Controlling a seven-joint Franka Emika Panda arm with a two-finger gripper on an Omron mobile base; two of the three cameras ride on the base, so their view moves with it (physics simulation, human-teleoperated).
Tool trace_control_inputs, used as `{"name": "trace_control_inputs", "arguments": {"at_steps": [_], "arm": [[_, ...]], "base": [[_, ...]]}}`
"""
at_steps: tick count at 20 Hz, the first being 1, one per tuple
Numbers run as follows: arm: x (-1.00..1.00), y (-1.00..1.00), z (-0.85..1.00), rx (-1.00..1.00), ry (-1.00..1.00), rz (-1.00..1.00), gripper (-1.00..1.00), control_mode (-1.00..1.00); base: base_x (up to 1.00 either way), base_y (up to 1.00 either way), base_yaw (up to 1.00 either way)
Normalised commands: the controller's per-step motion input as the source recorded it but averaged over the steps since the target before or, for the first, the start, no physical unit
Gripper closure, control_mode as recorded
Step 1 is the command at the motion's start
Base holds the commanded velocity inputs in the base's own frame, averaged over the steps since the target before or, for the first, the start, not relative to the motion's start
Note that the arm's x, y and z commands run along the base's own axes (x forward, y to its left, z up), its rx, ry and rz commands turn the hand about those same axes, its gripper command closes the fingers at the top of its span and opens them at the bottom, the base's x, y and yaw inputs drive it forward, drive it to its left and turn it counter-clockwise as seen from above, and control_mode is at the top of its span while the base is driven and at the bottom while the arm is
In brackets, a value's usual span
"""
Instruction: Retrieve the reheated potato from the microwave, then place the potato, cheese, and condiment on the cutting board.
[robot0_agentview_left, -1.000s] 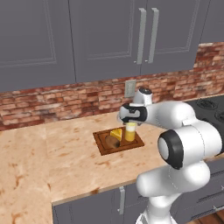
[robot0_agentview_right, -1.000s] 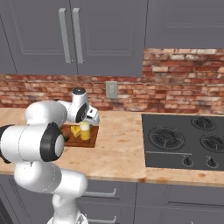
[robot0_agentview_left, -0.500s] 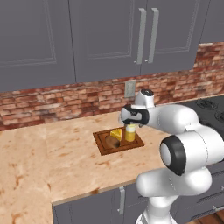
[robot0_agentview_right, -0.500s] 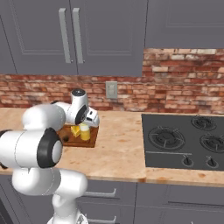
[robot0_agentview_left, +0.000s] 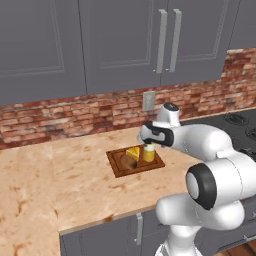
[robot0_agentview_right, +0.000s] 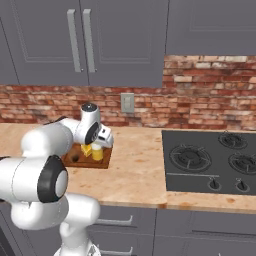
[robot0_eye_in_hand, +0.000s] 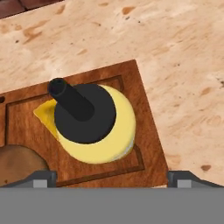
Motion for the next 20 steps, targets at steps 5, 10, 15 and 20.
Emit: {"name": "trace_control_inputs", "arguments": {"at_steps": [5, 10, 15, 20], "arm": [[-0.18, -0.04, 0.09, 0.00, 0.00, 0.00, -1.00, -1.00], [-0.24, -0.01, 0.11, 0.00, 0.01, 0.00, -1.00, -1.00], [-0.42, 0.00, 0.11, 0.00, 0.01, 0.00, -1.00, -1.00], [-0.50, -0.03, 0.18, -0.01, 0.00, 0.03, -1.00, -1.00]], "base": [[0.00, 0.00, 0.00], [0.00, 0.00, 0.00], [0.00, 0.00, 0.00], [0.00, 0.00, 0.00]]}}
